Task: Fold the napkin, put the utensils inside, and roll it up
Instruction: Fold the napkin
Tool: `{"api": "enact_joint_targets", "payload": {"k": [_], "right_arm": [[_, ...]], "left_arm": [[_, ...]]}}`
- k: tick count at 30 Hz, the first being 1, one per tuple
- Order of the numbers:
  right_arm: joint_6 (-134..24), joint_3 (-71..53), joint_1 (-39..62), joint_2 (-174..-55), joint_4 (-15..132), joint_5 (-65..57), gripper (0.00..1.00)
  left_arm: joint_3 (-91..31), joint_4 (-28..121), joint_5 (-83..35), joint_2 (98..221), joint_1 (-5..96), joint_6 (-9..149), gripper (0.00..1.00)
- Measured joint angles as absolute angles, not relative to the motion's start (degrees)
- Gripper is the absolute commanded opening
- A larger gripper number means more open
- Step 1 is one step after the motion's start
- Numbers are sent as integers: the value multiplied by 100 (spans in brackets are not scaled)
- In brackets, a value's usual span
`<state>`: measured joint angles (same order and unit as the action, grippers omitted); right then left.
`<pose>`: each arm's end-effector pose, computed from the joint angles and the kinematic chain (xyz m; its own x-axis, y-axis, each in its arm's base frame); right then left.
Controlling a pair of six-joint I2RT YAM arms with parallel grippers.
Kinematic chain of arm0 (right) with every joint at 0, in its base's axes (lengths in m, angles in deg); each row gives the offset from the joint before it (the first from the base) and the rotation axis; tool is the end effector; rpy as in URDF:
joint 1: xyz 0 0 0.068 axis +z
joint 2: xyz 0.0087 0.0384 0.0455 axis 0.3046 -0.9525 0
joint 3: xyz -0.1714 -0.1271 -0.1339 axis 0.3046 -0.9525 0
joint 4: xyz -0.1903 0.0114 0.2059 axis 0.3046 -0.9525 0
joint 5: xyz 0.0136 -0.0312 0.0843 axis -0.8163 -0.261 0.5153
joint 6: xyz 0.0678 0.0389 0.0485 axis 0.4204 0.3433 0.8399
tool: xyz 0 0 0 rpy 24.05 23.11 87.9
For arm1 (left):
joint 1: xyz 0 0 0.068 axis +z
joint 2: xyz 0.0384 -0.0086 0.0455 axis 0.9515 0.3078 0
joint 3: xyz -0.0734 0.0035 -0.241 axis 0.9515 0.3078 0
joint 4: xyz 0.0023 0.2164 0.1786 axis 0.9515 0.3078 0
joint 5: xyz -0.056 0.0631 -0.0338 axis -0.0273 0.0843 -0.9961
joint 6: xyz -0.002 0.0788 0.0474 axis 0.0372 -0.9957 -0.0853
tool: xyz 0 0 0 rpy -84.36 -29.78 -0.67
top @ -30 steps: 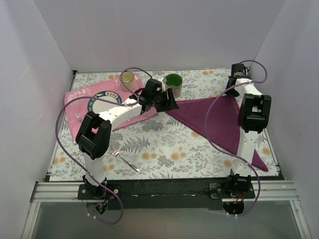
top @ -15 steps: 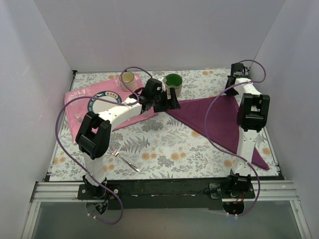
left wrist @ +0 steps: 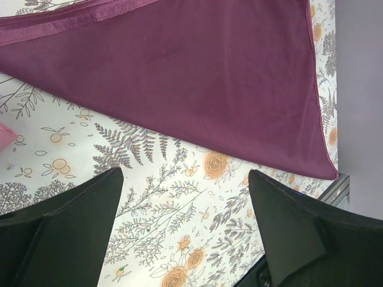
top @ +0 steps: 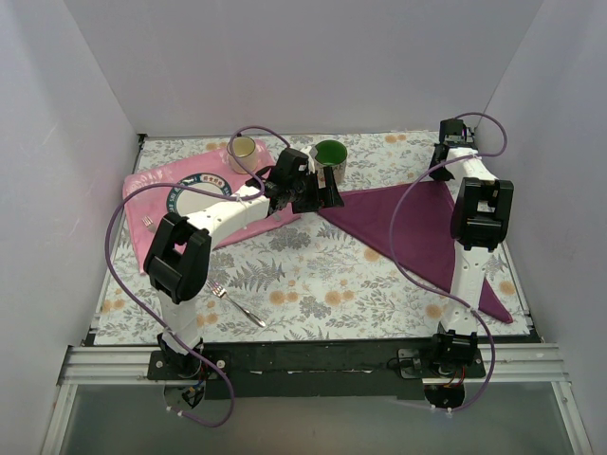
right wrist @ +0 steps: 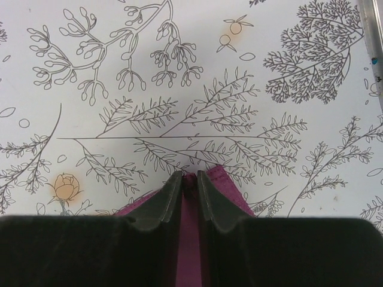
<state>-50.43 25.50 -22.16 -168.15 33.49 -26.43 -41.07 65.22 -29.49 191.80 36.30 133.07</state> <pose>0.5516 -0.0641 0.1121 -0.7022 0.2484 -0.6672 0.3879 0.9194 -0.0659 0.3758 -0.2949 0.1874 -0.8306 -0.5543 -0.0531 -0.3205 0.5538 -0.7685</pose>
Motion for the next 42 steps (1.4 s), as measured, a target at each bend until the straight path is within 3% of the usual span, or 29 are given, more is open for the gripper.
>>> {"api": "enact_joint_targets", "payload": {"k": [29,37,42], "right_arm": [[-5085,2517,-2299,-16784,3371,-2932,27],[-5126,2649,-2319,-16784,3220,-2936,69],[-5166,2845,-2268,-16644,2862,-3043,72]], "left_arm": [[-4302,6450,-2951,19185,3630,13368,90],[-4597,6299,-2984,19333,3630,13388,89],[-4758,5901,-2953,19760,3630,13185,79]]}}
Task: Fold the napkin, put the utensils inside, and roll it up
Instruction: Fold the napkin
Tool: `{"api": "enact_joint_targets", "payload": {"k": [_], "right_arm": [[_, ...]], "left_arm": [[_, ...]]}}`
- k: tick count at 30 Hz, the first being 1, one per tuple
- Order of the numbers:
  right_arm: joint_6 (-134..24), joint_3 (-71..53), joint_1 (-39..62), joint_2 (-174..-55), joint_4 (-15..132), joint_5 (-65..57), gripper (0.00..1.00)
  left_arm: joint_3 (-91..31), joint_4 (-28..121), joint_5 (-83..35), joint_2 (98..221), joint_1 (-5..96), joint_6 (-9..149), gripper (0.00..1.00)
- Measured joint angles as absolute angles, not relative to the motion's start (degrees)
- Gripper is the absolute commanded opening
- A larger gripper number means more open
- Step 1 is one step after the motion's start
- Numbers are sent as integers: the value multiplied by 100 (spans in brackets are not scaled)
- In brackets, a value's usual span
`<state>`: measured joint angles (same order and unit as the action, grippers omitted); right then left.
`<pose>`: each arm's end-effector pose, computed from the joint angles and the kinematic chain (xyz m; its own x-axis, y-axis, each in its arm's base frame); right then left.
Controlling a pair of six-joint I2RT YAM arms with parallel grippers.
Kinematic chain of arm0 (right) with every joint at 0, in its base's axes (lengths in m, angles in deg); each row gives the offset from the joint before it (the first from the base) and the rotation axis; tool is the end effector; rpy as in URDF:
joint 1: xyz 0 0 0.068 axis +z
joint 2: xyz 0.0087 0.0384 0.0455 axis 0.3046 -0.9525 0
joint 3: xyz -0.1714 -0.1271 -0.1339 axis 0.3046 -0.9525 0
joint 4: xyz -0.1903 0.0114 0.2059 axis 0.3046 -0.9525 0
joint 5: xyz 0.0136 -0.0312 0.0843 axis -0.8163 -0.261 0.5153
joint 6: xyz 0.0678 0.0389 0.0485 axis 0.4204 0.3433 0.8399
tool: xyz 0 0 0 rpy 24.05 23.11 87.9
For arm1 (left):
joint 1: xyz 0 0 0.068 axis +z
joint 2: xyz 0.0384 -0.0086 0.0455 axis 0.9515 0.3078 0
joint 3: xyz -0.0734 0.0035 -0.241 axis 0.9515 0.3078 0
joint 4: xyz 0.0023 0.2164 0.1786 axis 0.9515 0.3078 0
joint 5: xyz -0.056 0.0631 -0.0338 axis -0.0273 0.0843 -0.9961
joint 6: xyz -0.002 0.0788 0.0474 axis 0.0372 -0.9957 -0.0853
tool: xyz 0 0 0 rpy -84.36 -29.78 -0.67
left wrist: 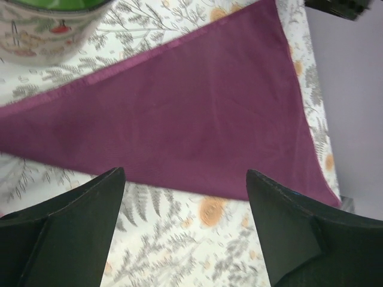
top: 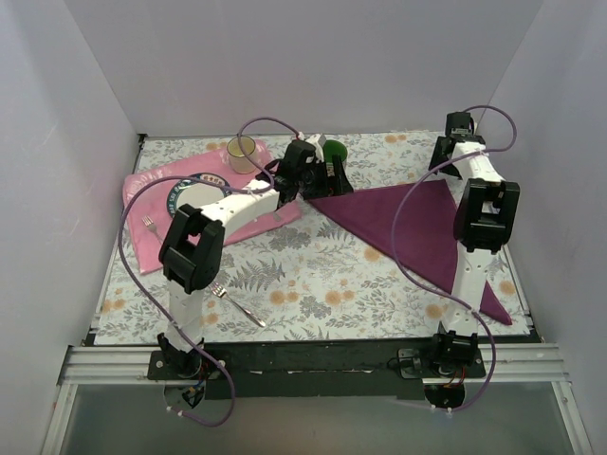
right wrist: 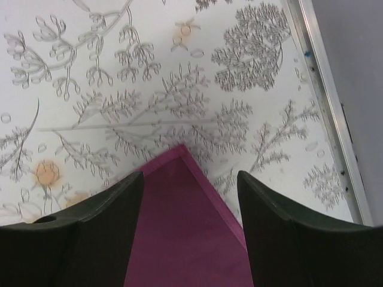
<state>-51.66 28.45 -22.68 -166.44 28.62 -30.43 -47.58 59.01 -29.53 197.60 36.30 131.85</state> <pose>0.5474 -0.0743 0.1398 -0.7034 0.2310 -0.6722 0.4208 0.8975 -0.1319 0.4041 -0.3154 0.1968 -0.8287 -0.5483 -0.1122 -0.2242 0.5089 -0.8311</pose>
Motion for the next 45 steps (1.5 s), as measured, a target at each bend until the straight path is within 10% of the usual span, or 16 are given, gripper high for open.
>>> {"api": "enact_joint_targets", "payload": {"k": [8,21,40,45], "right_arm": [[-5054,826,-1591,-15059,2931,-3325,66],[-4621,-2851,-1224,-12233,3723,-2114,30],[-4106,-4521,-1665,-10664,3244,-2986,31],[-4176,-4486,-1930,-10402,3100,-3133,51]], "left_arm": [[-5327,5578,-2579,20820,3633,12682,58],[-5342,5405,-1887,21381,3635,12085,53],[-5622,5392,-1718,21642,3652,12024,61],[-5906,5956,-1843,21617,3593,12234,78]]}}
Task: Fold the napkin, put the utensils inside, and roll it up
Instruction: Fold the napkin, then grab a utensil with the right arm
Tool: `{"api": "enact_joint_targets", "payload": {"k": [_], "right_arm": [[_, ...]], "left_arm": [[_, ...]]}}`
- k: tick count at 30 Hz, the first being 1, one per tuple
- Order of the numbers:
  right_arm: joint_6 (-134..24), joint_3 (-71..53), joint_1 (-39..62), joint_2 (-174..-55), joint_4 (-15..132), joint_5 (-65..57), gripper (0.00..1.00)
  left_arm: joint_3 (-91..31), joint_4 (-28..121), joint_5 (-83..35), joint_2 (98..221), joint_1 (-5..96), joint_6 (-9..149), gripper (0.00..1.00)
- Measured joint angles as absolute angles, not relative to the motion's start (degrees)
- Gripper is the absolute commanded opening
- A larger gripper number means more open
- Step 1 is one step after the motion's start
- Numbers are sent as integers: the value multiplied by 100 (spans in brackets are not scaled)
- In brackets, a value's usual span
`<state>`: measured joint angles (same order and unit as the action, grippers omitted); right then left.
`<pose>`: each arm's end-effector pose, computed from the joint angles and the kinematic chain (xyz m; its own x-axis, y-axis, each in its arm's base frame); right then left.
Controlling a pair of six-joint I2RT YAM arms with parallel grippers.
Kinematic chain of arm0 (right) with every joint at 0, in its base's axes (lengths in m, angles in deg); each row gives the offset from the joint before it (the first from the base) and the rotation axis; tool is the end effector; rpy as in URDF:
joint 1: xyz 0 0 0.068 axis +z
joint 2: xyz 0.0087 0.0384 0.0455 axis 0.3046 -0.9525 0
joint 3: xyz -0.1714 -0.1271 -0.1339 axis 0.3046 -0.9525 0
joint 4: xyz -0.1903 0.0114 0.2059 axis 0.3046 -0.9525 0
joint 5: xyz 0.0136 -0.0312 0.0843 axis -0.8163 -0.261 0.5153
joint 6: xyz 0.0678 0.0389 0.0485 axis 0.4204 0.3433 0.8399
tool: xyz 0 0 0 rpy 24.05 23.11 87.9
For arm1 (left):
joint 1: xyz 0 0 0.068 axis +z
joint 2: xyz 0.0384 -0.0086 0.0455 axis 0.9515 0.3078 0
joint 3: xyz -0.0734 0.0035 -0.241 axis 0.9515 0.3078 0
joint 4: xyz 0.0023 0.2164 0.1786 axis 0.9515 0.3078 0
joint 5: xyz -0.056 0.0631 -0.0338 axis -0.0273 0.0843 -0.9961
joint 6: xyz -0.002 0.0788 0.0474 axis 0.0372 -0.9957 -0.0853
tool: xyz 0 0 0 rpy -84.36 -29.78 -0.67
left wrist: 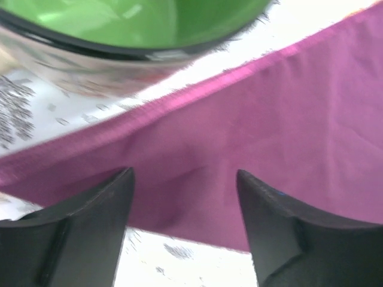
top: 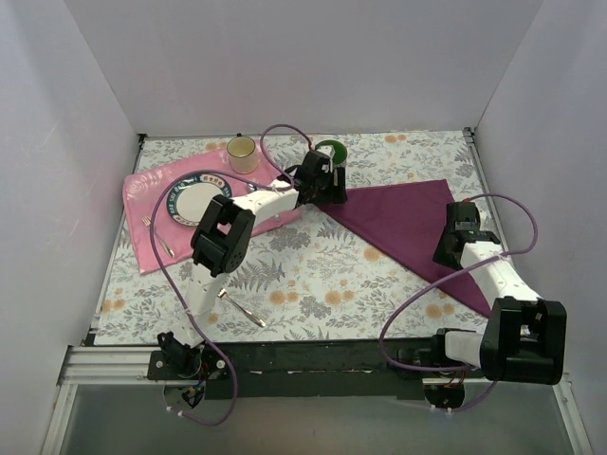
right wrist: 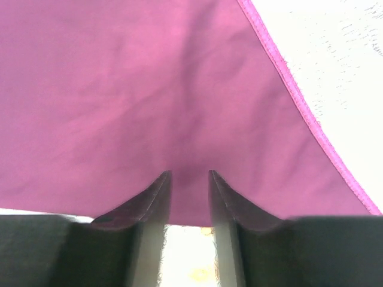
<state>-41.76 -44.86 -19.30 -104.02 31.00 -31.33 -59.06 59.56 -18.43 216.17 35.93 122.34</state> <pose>0.2751 -0.0356 0.1276 -0.7336 0.3453 -0.5853 0.4846 0.8696 -0.0943 0.4486 -0.3325 0.1038 -0.7922 -0.5295 -0.3033 -0.2074 0.7011 -0.6823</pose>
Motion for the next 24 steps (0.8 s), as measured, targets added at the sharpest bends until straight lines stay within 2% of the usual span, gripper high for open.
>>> {"api": "enact_joint_targets", "payload": {"k": [6,8,13,19,24], "right_arm": [[-4495,-4459,-1438,-9932,3010,-2757,73],[-4613,-4370,-1097,-9650,3036,-2510,79],[-4888,-3832,278,-9842,3113,-2134,80],[-4973,-3010,2674,-11261,3664,-1625,80],[-5028,-1795,4072,-12769,3799,-1402,81]], "left_arm": [[-5969,6561,-2193,21019,3445,12627,94],[-5899,6743,-2302,20516,3401,12765,95],[-5639,7180,-2020,18901,3366,12820,98],[-4804,8069,-416,16466,3801,12820,98],[-4096,8837,1197,15095,4100,12887,98]]}}
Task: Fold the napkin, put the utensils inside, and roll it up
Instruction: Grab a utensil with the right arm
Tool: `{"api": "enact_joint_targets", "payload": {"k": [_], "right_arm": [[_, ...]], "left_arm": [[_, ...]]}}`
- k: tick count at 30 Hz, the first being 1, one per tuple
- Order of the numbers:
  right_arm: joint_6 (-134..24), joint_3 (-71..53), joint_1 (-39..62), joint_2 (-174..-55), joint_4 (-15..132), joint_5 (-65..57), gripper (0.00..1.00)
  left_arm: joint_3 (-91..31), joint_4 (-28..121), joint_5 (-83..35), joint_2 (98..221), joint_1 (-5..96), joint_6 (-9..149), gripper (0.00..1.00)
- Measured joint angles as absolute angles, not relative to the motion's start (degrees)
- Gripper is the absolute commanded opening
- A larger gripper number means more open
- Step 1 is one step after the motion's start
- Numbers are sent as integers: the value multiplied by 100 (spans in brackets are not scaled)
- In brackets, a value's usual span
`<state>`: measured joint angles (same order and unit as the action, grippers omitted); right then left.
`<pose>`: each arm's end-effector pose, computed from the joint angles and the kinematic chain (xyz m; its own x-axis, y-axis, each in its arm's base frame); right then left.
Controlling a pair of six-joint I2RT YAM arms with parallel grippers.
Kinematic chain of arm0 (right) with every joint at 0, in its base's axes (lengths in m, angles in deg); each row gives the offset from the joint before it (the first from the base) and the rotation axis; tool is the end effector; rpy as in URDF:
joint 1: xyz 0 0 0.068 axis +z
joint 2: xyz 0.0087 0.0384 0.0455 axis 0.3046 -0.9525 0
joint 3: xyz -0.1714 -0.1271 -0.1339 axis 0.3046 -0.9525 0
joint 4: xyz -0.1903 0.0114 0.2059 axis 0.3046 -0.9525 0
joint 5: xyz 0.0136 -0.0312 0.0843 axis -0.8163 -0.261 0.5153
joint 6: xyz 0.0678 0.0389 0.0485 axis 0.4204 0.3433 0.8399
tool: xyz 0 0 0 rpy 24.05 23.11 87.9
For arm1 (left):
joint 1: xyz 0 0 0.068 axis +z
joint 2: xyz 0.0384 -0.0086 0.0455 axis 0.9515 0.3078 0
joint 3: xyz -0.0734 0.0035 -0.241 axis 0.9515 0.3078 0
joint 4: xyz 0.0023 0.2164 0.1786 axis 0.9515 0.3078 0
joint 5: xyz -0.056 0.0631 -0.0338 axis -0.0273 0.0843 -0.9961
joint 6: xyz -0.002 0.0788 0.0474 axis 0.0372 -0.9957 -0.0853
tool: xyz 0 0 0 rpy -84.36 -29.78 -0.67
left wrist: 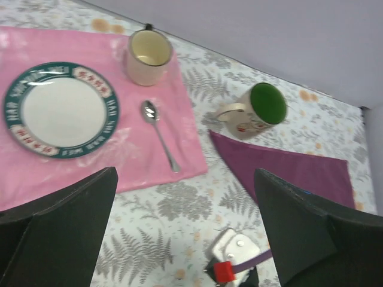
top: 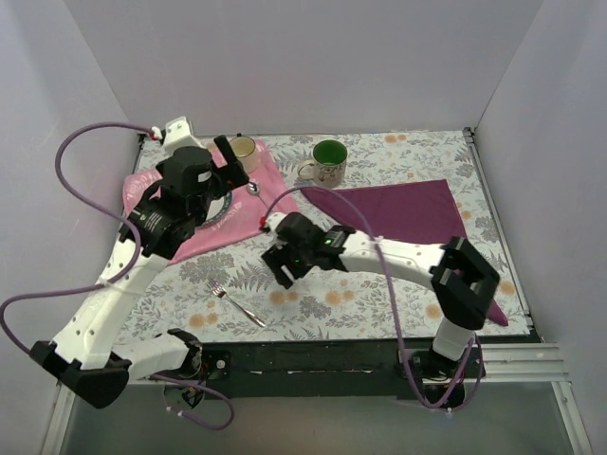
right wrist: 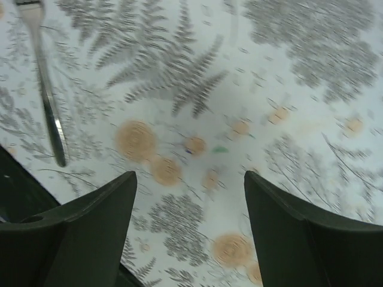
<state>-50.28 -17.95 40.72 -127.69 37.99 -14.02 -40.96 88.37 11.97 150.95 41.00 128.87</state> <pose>0.2144 0.3422 0.1680 -0.5543 -0.5155 -0.6535 -0.7389 0.6661 0.1013 0.2756 -0.1212 0.4100 -0.2020 -0.8506 -0.4854 -0.2894 0.5254 -0.8002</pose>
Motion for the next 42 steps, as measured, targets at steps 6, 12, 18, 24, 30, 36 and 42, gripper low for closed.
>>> {"api": "enact_joint_targets", "payload": {"k": [6,12,18,24,30,36,42], "right_arm": [[-5203,39,5141,-14607,3716,-1472,76],[-5238,852,5589,-15449,3471,-1454,69],[-5185,1217,5624,-15755,3213,-1415,48],[-5170,1510,5650,-15973,2942,-1520,41],[-5188,1648,5803,-16037,2835,-1765,42],[-5185,1669,5889,-16037,2776,-1968,43],[-5185,1816,5902,-16037,2612,-2020,44]], "left_arm": [[-3589,9569,1886,14232,4098,13163,98],[-3550,9892,1917,13874,4094,13357,98],[-3513,10146,1860,13893,4094,13554,98],[-3362,10124,1812,13784,4094,13659,98],[-3342,10047,1812,13780,4094,13670,98],[-3340,9975,1814,13782,4094,13650,98],[-3303,9894,1807,13782,4094,13534,98]]}}
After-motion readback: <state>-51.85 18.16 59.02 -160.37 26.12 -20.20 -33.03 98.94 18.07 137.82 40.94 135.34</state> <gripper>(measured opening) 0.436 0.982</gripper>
